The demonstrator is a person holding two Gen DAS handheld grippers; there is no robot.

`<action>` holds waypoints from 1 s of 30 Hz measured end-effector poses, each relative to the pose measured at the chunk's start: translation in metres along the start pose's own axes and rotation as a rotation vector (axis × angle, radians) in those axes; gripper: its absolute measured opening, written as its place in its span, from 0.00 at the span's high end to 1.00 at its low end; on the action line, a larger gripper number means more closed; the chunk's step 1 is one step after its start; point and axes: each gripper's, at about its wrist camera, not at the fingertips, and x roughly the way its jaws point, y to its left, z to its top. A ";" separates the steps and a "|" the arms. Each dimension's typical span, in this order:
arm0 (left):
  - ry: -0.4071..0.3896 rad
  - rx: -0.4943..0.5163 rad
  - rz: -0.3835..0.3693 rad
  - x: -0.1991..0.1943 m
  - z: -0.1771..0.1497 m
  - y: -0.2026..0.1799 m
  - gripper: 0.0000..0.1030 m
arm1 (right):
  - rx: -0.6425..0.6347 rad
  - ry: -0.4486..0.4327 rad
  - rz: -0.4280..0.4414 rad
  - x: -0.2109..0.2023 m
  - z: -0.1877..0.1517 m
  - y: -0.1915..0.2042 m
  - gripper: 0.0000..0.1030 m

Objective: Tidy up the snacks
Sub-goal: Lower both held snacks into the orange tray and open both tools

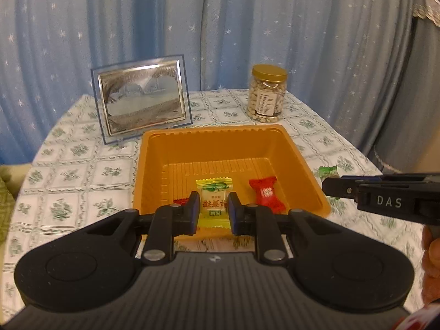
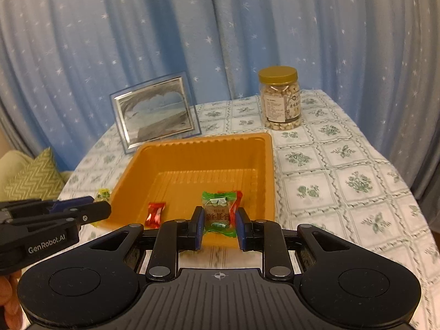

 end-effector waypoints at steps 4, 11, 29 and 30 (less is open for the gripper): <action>0.006 -0.009 0.007 0.022 0.010 0.005 0.81 | 0.027 0.016 0.010 0.019 0.010 -0.005 0.76; 0.023 -0.013 0.008 0.051 0.016 0.010 0.81 | 0.049 0.035 0.010 0.042 0.013 -0.009 0.76; 0.014 -0.088 0.051 0.029 -0.011 0.044 0.68 | 0.076 0.026 0.049 0.059 0.017 -0.002 0.76; 0.017 -0.088 0.053 0.028 -0.013 0.045 0.67 | 0.086 0.019 0.070 0.059 0.018 -0.002 0.76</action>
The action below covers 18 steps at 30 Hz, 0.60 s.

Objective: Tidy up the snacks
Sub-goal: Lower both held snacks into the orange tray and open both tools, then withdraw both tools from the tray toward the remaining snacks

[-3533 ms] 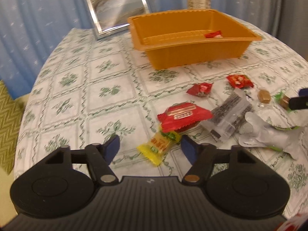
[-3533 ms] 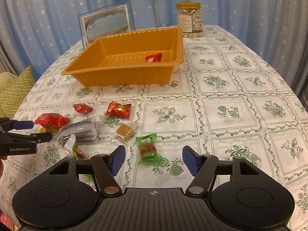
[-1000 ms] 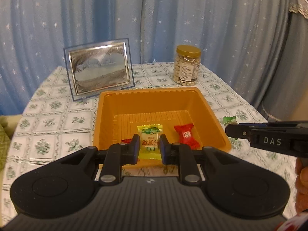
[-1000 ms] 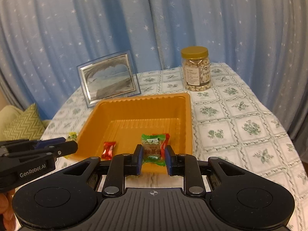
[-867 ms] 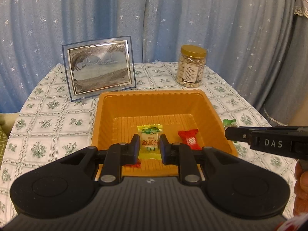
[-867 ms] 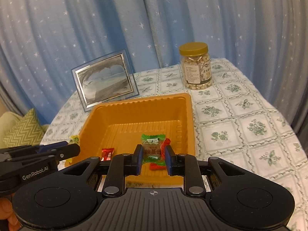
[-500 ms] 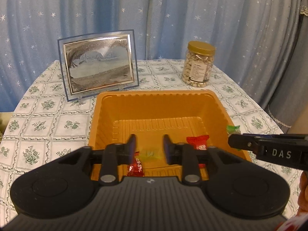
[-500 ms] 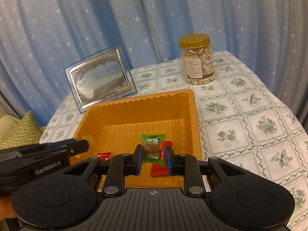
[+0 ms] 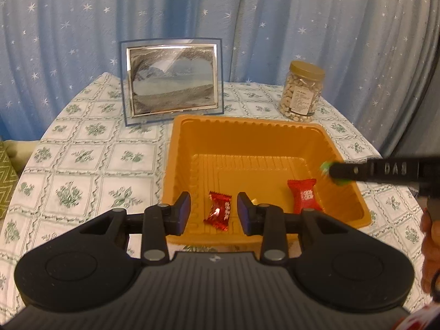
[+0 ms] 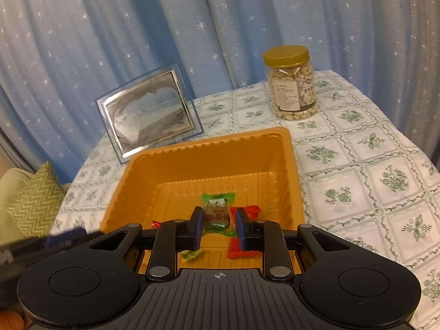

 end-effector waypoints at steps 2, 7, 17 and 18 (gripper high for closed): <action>0.006 -0.004 0.004 -0.003 -0.004 0.002 0.63 | 0.017 -0.012 0.033 0.001 0.001 0.000 0.69; 0.007 -0.019 0.018 -0.018 -0.015 0.006 0.55 | 0.030 -0.032 0.029 -0.012 0.000 0.000 0.40; -0.007 -0.033 0.048 -0.072 -0.043 0.000 0.43 | 0.008 -0.040 -0.050 -0.074 -0.038 0.006 0.40; -0.007 -0.035 0.050 -0.079 -0.047 -0.001 0.43 | 0.006 -0.042 -0.057 -0.082 -0.043 0.008 0.40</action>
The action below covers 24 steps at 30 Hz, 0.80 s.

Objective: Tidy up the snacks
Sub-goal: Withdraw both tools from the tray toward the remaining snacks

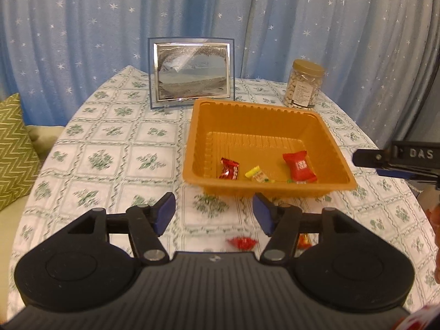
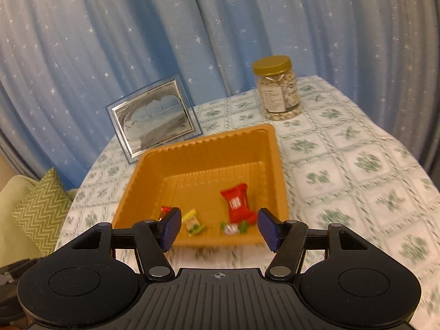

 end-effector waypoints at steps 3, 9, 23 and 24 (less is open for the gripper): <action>0.003 -0.020 -0.004 -0.020 -0.009 0.000 0.39 | -0.017 0.002 -0.019 -0.022 -0.012 0.005 0.40; -0.002 -0.035 0.011 -0.055 -0.028 -0.002 0.31 | -0.052 -0.012 -0.056 -0.062 -0.037 0.013 0.40; 0.022 -0.017 0.034 -0.104 -0.077 -0.008 0.24 | -0.051 0.017 -0.101 -0.115 -0.095 -0.001 0.40; 0.024 -0.014 0.034 -0.106 -0.080 -0.008 0.24 | -0.051 0.020 -0.102 -0.117 -0.098 -0.001 0.40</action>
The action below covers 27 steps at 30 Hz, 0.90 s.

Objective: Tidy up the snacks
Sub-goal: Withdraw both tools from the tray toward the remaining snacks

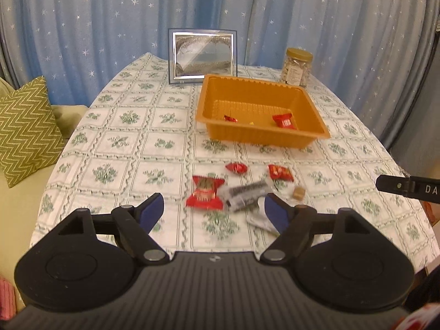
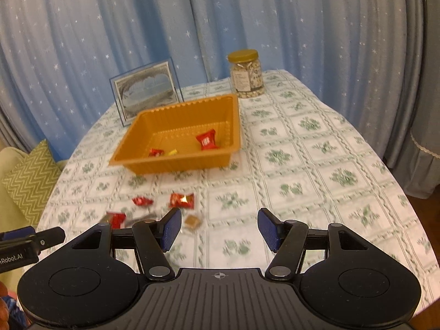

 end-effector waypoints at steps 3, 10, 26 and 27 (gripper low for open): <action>0.010 0.009 0.002 -0.003 -0.008 0.000 0.24 | -0.005 0.009 -0.001 -0.005 -0.008 -0.001 0.40; 0.020 0.018 0.003 -0.004 -0.014 -0.001 0.24 | -0.027 0.026 0.009 -0.007 -0.021 0.003 0.40; 0.048 0.040 0.029 0.023 -0.013 0.009 0.22 | -0.208 0.128 0.132 0.039 -0.034 0.035 0.40; 0.052 0.039 0.032 0.027 -0.013 0.011 0.22 | -0.223 0.136 0.139 0.044 -0.036 0.038 0.40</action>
